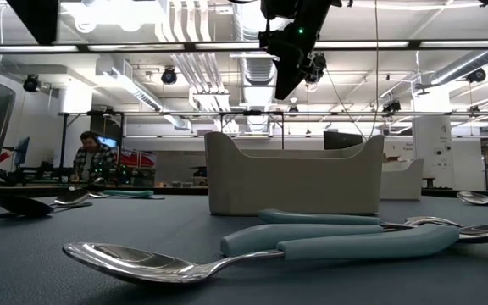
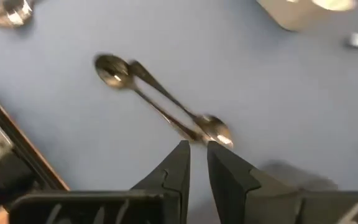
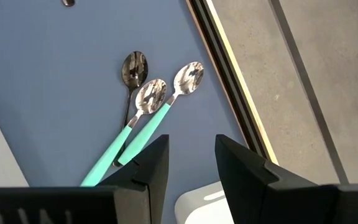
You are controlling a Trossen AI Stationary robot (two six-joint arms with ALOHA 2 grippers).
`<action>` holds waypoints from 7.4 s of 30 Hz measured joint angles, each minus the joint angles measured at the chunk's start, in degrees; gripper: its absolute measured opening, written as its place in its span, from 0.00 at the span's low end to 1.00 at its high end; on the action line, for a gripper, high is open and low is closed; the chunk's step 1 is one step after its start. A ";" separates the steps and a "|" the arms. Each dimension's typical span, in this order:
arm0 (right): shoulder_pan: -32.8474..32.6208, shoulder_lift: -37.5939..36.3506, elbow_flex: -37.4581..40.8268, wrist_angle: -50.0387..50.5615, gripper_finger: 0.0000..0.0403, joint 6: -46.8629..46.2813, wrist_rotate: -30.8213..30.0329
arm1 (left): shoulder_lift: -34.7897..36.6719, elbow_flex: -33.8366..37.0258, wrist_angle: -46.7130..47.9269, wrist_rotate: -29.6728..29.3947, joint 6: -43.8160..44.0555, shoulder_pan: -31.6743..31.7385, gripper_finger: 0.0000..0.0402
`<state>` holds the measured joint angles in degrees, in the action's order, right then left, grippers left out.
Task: Sort silverware by color (type)
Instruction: Put the green spoon into the gray bin, then put the blue spoon into the white bin
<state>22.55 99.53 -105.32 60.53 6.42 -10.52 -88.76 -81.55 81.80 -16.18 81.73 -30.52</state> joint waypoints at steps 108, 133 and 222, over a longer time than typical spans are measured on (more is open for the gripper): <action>-0.02 0.00 0.00 0.00 0.31 0.00 0.00 | -3.98 -1.69 -42.01 12.46 -81.31 43.61 0.07; -0.06 0.04 0.04 0.00 0.31 12.52 0.04 | -23.37 -19.06 -38.25 12.62 -65.79 29.48 0.07; -31.35 -3.04 0.55 0.41 0.31 -42.67 10.48 | 20.45 34.66 -65.56 -6.85 -40.54 0.87 0.19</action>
<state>-8.80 96.49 -104.77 60.94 -36.25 -0.04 -68.31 -46.89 16.24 -23.03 41.19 -29.65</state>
